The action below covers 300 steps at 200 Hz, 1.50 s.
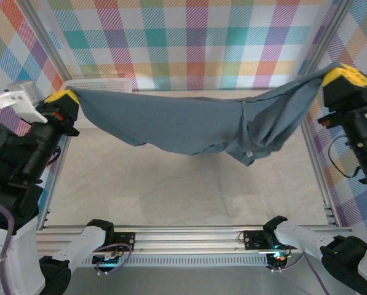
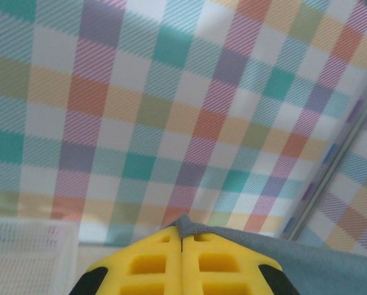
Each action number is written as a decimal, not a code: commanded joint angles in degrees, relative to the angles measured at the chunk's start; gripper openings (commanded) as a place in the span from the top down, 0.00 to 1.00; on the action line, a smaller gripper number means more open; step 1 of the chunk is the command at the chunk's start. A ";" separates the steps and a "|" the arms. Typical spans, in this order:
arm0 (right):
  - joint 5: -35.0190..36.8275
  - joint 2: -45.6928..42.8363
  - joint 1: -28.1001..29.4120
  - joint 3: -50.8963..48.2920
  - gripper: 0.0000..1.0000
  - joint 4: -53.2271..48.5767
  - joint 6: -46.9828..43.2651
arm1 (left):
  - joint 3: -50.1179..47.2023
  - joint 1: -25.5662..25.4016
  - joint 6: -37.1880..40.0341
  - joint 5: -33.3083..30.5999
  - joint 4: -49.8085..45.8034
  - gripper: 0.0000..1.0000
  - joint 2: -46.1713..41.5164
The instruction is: Fold the inside-out t-shirt
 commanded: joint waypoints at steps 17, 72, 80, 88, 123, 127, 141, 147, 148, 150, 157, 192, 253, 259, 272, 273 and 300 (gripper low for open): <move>-2.90 3.40 -0.46 6.29 1.00 3.31 -1.60 | 9.28 0.25 1.01 -0.42 3.60 1.00 3.86; 11.11 15.73 -0.46 12.65 1.00 -2.40 -11.26 | 5.80 0.26 -2.83 -6.54 -2.67 1.00 8.26; 11.63 19.49 -0.46 15.25 1.00 -3.66 -13.96 | 0.48 0.26 -4.45 -7.94 -3.45 1.00 6.59; 11.85 23.97 -0.50 19.06 1.00 -5.11 -15.47 | -5.30 0.21 -6.34 -8.15 -4.14 1.00 4.53; 6.64 43.27 -4.75 35.53 1.00 -7.68 -13.76 | -28.22 0.17 -16.36 -1.11 -7.40 1.00 -3.36; 5.20 44.65 -5.19 35.74 1.00 -7.09 -13.37 | -30.38 0.05 -17.32 1.19 -7.58 1.00 -3.81; -2.36 48.98 -5.88 34.62 1.00 -5.67 -13.45 | -37.50 -1.05 -20.78 3.99 -8.22 1.00 -5.82; -7.06 51.06 -6.00 34.59 1.00 -6.12 -13.08 | -39.90 -1.56 -21.25 3.03 -8.57 1.00 -6.84; -7.79 51.40 -6.00 34.62 1.00 -6.30 -13.00 | -40.33 -1.62 -21.25 2.79 -8.64 1.00 -7.04; -9.35 52.05 -6.00 34.59 1.00 -6.61 -12.77 | -40.92 -1.66 -21.31 2.24 -8.73 1.00 -7.72; -14.22 54.42 -6.00 34.66 0.99 -7.68 -11.69 | -43.22 -1.76 -21.31 -0.25 -9.28 1.00 -9.56; -34.05 63.74 -5.42 38.35 0.72 -12.98 -3.17 | -45.04 -1.70 -19.25 -16.39 -12.10 0.52 -13.57; -28.56 52.11 -12.28 24.67 0.08 -33.04 10.42 | -36.04 -5.59 -21.19 -5.22 -0.55 0.45 5.46; -24.62 49.29 -13.13 19.20 0.08 -34.81 11.88 | -35.20 -7.65 -21.12 -5.11 1.15 0.45 8.00; -14.45 41.28 -14.18 4.14 0.08 -36.01 16.24 | -32.59 -11.68 -20.73 -5.14 3.83 0.44 14.36; -13.90 40.57 -14.31 2.97 0.08 -35.92 16.60 | -32.41 -11.95 -20.68 -5.12 3.98 0.44 14.89; -9.03 19.83 -18.94 -33.01 0.08 -29.59 27.72 | -24.49 -17.90 -19.02 -6.23 5.37 0.44 30.02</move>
